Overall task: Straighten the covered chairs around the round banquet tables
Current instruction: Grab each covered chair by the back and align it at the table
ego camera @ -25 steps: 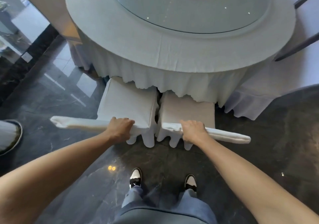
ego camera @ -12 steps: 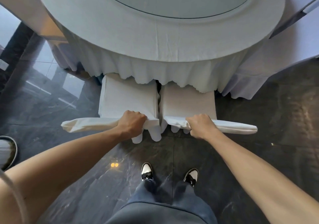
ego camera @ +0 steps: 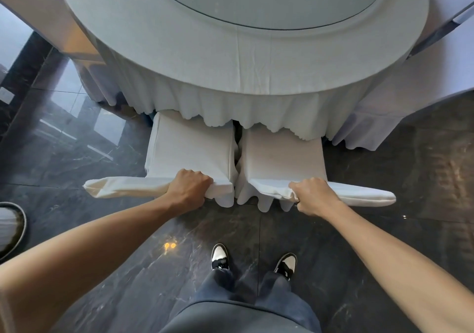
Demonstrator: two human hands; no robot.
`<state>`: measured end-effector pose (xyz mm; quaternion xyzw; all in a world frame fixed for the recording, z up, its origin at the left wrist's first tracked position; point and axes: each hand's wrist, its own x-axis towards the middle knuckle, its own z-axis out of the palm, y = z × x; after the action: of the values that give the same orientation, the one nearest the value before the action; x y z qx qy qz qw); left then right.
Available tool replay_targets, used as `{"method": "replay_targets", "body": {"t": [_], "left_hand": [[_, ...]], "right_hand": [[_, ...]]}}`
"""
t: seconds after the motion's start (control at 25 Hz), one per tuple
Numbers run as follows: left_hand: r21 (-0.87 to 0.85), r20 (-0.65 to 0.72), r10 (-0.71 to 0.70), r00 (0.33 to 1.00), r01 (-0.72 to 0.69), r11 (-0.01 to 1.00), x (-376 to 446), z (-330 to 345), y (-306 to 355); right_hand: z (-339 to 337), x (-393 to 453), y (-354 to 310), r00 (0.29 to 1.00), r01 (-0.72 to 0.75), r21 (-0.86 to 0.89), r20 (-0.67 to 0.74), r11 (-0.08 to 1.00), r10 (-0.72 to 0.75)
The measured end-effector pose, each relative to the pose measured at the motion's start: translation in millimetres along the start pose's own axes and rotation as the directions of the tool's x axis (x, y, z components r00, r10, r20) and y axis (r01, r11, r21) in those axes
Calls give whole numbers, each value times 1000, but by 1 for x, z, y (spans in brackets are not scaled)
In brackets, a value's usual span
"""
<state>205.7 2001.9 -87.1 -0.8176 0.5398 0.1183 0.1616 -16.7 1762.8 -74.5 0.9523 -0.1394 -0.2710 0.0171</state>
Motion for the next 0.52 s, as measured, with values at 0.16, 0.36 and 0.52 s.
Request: {"method": "replay_targets", "body": {"t": [0.16,0.36,0.52], "left_hand": [[4,46,-2,999,2,1000,5,-6,-2],[-17,89,-3,996,5,1000,10,-18,9],[-43,77,-6,997,10,999,7,-18,7]], "right_hand": [[3,-3,4,1000,-15,-5,7,1000,15],[-5,7,-20,1000,-30,-5,-4,1000,30],[-10,4,-19,997,-75,1,0,997,75]]}}
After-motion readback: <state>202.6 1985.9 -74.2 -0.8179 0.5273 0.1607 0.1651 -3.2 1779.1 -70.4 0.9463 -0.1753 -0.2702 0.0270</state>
